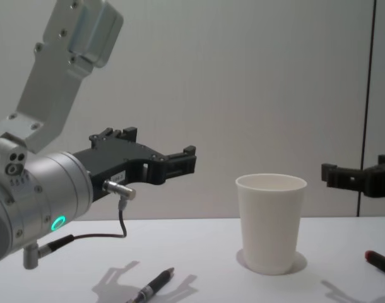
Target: Place the pen into the pen holder.
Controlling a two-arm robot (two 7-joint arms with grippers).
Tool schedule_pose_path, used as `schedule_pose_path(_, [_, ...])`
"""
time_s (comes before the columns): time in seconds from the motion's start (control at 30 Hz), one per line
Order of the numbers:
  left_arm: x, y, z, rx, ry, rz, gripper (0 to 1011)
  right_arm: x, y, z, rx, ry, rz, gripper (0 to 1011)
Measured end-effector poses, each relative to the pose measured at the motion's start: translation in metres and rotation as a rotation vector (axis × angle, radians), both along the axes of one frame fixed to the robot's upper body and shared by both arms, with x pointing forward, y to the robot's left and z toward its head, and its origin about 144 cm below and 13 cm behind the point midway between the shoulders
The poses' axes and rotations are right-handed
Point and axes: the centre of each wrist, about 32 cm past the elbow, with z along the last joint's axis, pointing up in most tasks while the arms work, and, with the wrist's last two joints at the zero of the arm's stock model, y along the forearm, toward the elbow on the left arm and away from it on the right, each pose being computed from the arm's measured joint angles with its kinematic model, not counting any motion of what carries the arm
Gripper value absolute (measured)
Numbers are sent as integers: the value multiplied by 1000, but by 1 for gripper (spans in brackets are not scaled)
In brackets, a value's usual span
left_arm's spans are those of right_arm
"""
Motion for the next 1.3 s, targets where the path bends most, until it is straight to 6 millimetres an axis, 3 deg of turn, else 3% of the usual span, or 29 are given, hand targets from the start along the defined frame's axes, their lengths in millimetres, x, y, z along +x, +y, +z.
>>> schedule_pose_path(0.33, [0,0,0,0,0,0,1001,18,-2,29,-49,117,24,1002])
schedule_pose_path(0.57, [0,0,0,0,0,0,1001,31,-15,52,-93,201,50,1001])
schedule_pose_path(1.3, [0,0,0,0,0,0,1001,32,-73,72,-77,327,31,1001])
